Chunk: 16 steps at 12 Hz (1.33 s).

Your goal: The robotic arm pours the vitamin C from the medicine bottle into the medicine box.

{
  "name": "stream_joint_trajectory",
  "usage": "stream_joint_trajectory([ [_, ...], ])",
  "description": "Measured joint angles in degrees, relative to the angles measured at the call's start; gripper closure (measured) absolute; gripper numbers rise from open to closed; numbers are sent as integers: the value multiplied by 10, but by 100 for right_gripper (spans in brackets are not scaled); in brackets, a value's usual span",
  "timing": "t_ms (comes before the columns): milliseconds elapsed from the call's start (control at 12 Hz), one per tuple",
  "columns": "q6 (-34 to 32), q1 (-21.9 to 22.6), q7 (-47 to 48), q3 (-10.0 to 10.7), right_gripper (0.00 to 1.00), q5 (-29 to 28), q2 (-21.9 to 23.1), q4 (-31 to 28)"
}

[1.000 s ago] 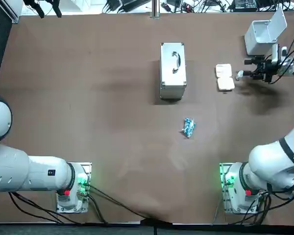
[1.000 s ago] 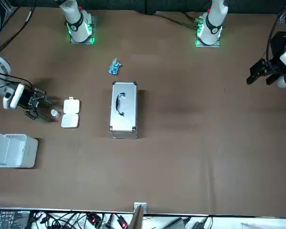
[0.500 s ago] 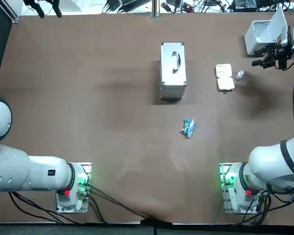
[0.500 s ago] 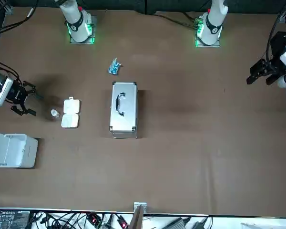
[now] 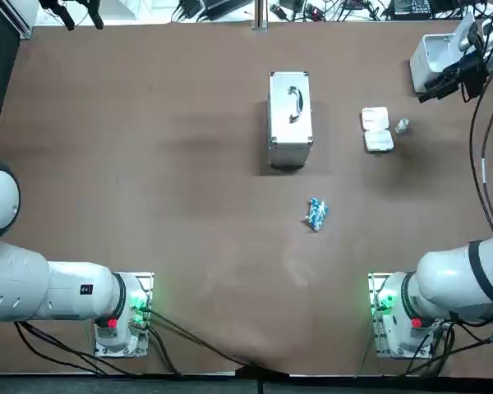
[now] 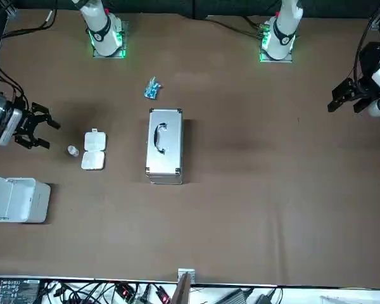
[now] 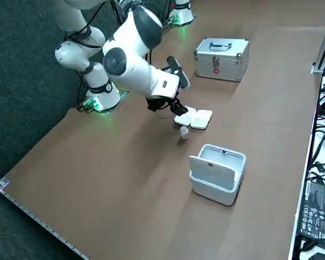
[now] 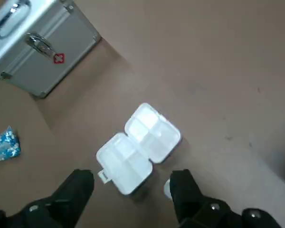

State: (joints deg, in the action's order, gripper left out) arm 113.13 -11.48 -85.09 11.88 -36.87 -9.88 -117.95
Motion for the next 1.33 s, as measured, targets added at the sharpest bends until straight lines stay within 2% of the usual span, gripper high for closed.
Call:
stream_joint_trajectory([
  [250, 1, 30, 126, -1, 0, 74, 33, 3],
  [583, 1, 81, 290, -2, 0, 144, 78, 4],
  [833, -10, 119, 416, -3, 0, 208, 92, 25],
  [917, -47, 141, 513, -3, 0, 249, 94, 54],
  [1333, -138, 163, 675, -10, 0, 312, 95, 135],
])
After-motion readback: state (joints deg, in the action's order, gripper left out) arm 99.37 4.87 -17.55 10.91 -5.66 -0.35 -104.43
